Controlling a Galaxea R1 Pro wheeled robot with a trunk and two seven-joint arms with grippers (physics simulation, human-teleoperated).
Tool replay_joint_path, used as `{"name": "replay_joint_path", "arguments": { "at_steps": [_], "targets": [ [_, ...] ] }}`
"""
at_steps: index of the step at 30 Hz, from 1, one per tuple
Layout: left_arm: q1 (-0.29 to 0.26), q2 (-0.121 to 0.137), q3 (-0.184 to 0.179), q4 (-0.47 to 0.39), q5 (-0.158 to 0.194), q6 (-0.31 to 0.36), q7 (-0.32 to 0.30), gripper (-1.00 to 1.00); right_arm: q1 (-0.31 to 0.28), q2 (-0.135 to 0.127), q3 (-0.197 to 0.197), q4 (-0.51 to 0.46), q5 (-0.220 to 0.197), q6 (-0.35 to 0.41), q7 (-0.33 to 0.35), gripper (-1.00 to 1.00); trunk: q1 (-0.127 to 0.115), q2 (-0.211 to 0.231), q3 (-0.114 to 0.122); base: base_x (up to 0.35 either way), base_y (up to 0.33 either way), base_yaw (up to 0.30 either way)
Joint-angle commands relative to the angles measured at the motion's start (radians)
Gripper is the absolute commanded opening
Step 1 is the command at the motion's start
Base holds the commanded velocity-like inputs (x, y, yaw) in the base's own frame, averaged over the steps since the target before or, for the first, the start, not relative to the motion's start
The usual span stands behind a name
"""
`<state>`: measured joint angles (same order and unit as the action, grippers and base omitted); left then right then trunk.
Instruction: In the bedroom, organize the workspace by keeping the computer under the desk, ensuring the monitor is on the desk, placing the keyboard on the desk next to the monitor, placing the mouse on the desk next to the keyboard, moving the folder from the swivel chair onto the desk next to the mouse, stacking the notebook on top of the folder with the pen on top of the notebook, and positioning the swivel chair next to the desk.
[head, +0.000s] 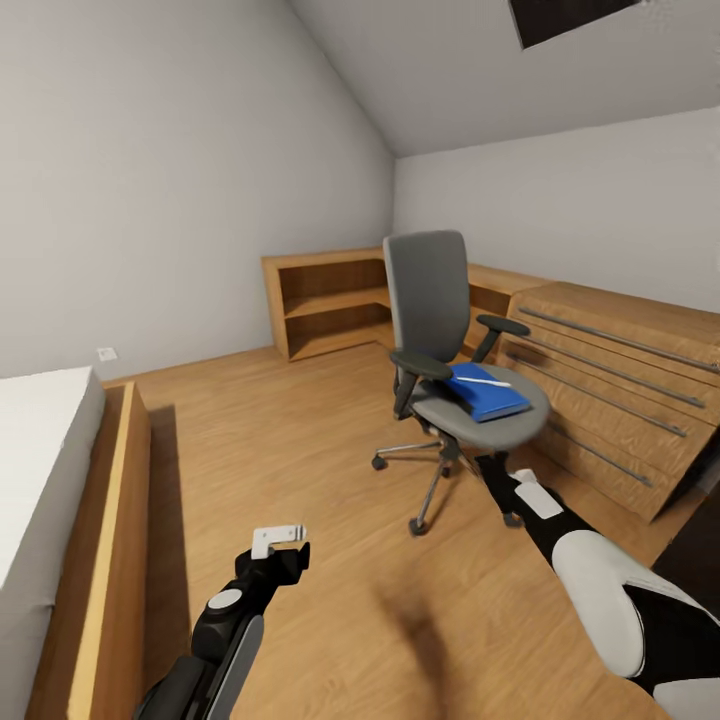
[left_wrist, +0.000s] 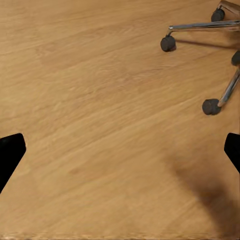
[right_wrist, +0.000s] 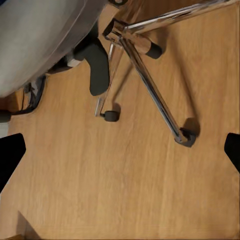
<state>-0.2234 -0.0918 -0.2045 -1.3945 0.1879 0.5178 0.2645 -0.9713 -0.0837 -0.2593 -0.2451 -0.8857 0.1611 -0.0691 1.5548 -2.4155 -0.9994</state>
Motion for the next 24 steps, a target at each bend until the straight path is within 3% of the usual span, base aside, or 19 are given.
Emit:
{"name": "replay_joint_path", "arguments": {
  "at_steps": [1,3,5,6,8,15,17,19,20,22,24],
  "targets": [
    [-0.001,0.001,0.000,0.003,0.010,0.003,0.010,1.00,0.000,0.003,0.000,-0.002,0.007,-0.004,-0.006,1.00,-0.001,0.000,-0.001,-0.337,0.000,0.000],
    [-0.001,0.001,0.002,0.011,0.010,0.003,0.012,1.00,0.000,0.011,0.000,-0.002,0.040,-0.020,-0.006,1.00,-0.001,0.000,-0.001,-0.337,0.000,0.000],
    [-0.001,0.001,0.007,0.019,0.010,0.002,0.014,1.00,0.003,0.033,-0.001,0.001,0.113,-0.051,-0.006,1.00,-0.001,0.000,-0.001,-0.337,0.000,0.000],
    [-0.001,0.001,0.008,0.024,0.010,0.002,0.013,1.00,0.023,0.050,-0.001,0.014,0.188,-0.087,-0.006,1.00,-0.001,0.000,-0.001,-0.274,0.000,0.000],
    [-0.001,0.001,0.008,0.026,0.010,0.000,0.011,1.00,0.048,0.058,-0.001,0.023,0.238,-0.127,-0.005,1.00,-0.001,0.000,-0.001,-0.180,0.000,0.000],
    [-0.001,0.002,0.008,0.055,0.013,-0.006,0.004,1.00,0.129,0.086,-0.001,0.033,0.339,-0.240,-0.006,1.00,-0.005,0.007,0.002,-0.060,0.000,0.000],
    [-0.001,0.000,0.005,0.134,0.013,-0.027,0.003,1.00,0.201,0.094,-0.001,0.049,0.399,-0.317,-0.006,1.00,-0.012,0.021,0.008,-0.011,0.000,0.000],
    [-0.001,-0.001,0.003,0.166,0.013,-0.054,0.003,1.00,0.246,0.099,-0.001,0.059,0.430,-0.379,-0.006,1.00,-0.020,0.035,0.015,-0.005,0.000,0.000],
    [-0.001,-0.001,0.002,0.173,0.013,-0.062,0.003,1.00,0.259,0.101,-0.002,0.063,0.437,-0.401,-0.005,1.00,-0.024,0.042,0.018,-0.003,0.000,0.000],
    [-0.001,-0.003,-0.005,0.208,0.014,-0.091,0.006,1.00,0.334,0.126,-0.002,0.105,0.466,-0.539,0.002,1.00,-0.031,0.056,0.024,-0.001,0.000,0.000],
    [-0.001,-0.002,-0.005,0.223,0.016,-0.093,0.006,1.00,0.351,0.128,-0.002,0.134,0.470,-0.559,0.005,1.00,-0.039,0.070,0.030,0.000,0.000,0.000]
  ]
}}
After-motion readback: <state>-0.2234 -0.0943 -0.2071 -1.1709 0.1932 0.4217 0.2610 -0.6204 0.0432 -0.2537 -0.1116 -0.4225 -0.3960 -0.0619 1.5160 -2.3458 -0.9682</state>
